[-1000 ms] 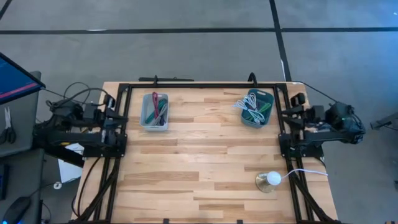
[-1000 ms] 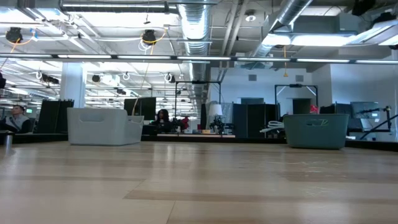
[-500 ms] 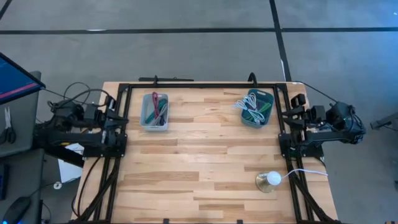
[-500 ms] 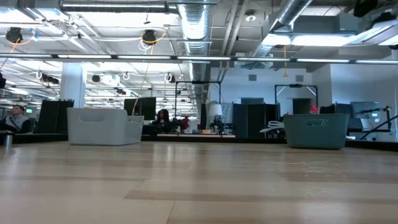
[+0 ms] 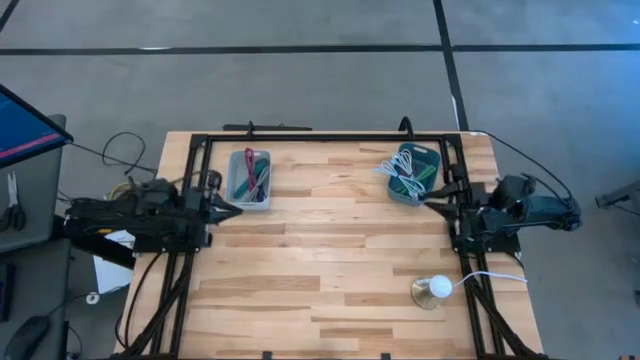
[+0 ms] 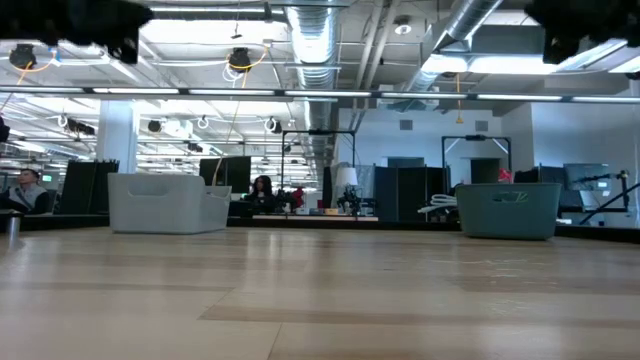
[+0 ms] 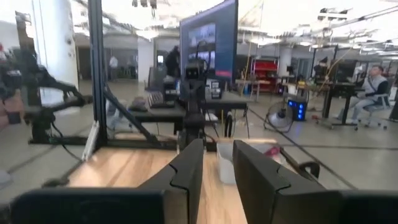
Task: Pick & Place USB Port
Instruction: Return to Home Position
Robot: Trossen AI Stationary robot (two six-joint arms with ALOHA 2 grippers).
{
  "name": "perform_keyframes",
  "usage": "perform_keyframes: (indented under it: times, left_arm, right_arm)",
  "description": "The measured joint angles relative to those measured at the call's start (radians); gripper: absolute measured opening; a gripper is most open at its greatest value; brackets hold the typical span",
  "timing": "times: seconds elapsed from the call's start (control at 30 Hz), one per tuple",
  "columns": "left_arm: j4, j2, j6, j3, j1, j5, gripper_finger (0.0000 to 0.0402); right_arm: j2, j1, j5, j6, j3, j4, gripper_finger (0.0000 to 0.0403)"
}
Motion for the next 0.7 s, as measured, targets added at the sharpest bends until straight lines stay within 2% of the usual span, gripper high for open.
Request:
perform_keyframes:
  times: [0.2,0.57,0.7]
  left_arm:
    - [0.158,-0.001,0.002,-0.146,0.0,-0.001,0.0022]
    - [0.219,-0.001,-0.019,-0.227,0.0,0.0,0.0022]
    - [0.289,-0.001,-0.021,-0.282,0.0,-0.001,0.0022]
  right_arm:
    - [0.0,0.0,-0.001,-0.021,-0.049,0.045,0.0082]
    - [0.0,0.0,-0.003,-0.023,-0.184,0.166,0.0082]
    - [-0.001,0.0,-0.002,-0.023,-0.208,0.212,0.0082]
